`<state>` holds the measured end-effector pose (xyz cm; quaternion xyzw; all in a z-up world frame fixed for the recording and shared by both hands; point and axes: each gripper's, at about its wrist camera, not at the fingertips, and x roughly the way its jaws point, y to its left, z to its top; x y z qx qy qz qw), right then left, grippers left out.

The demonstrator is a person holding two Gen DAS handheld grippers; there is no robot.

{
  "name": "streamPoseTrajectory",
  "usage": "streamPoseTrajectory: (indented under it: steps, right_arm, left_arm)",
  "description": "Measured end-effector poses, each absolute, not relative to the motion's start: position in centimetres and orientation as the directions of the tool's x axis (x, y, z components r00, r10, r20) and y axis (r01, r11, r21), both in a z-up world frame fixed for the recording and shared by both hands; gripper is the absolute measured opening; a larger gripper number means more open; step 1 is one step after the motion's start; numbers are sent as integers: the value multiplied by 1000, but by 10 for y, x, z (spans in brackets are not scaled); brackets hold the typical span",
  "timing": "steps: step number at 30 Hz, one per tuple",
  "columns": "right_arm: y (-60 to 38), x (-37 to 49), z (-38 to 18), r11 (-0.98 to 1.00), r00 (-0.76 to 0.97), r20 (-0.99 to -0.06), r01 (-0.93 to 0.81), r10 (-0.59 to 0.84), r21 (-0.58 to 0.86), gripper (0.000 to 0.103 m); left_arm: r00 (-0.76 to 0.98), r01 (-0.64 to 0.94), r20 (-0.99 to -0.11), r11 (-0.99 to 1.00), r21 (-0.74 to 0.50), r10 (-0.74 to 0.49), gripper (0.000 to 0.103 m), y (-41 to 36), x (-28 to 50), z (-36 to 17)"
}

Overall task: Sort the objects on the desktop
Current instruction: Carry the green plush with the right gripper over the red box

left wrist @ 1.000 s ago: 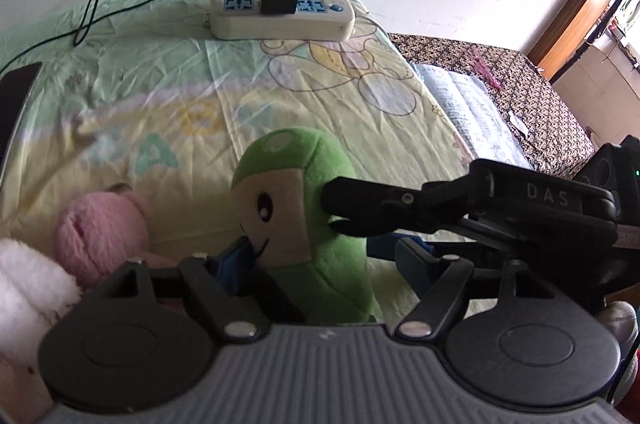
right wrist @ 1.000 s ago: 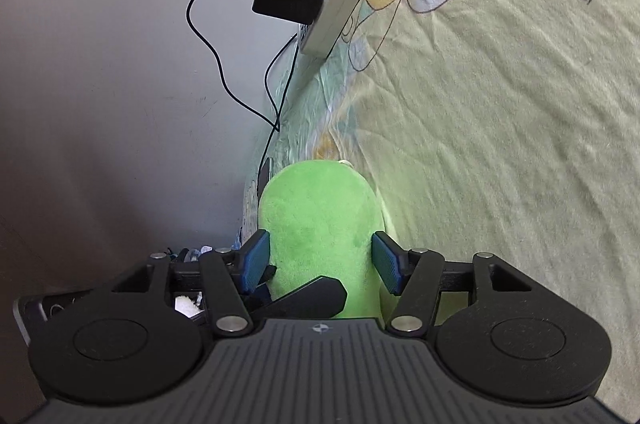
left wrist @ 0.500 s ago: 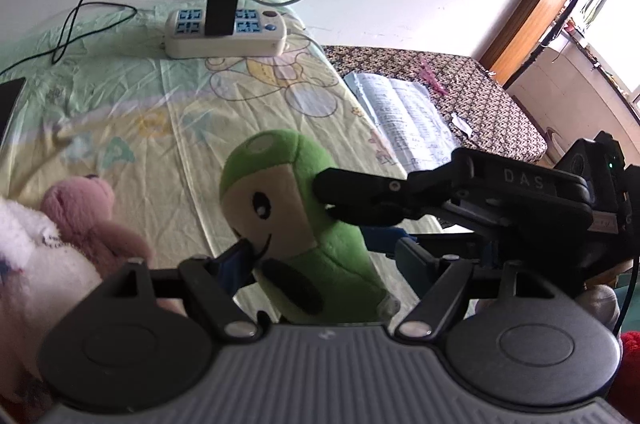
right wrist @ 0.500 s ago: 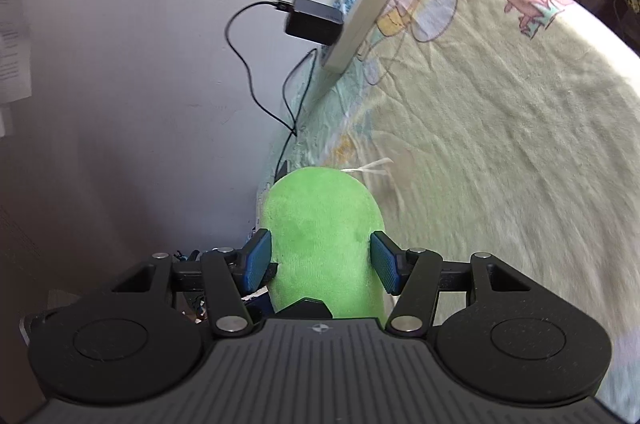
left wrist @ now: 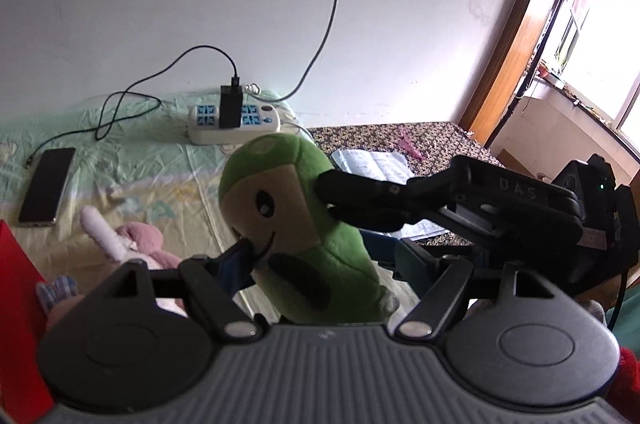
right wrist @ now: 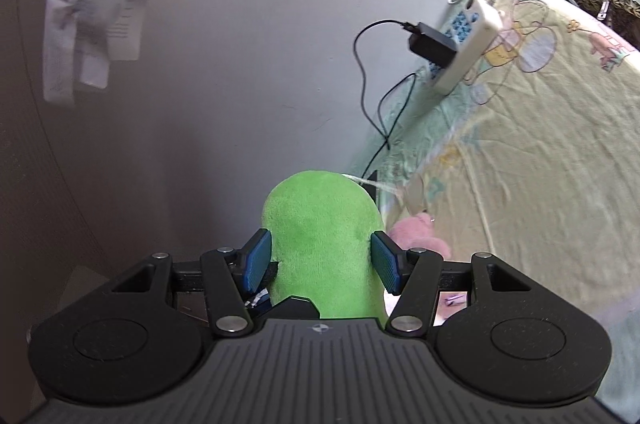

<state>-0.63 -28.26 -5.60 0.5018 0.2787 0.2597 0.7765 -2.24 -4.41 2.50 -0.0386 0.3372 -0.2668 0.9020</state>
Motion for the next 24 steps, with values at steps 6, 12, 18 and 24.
streamPoseTrajectory:
  steps: [6,12,18,24]
  right_arm:
    - [-244,-8,-40,369,684,-155,-177,713,912,58]
    - [-186,-8,-30,376,663,-152,-209,733,903,59]
    - [-114,-2,-27,371,633,-149,-233,760,899,59]
    - [-40,3,-29,418,607,-192,-253,771,873,59]
  left_arm:
    - [672,420,-551,867,-267,-495,78,-1,-40,38]
    - [702,391,-537,884,-258,-467,78,58,-54,43]
    - [728,353,-533,902,-249,-432,78,129,-63,44]
    - [735,290,-555,921,-262,-389,78,196,-63,35]
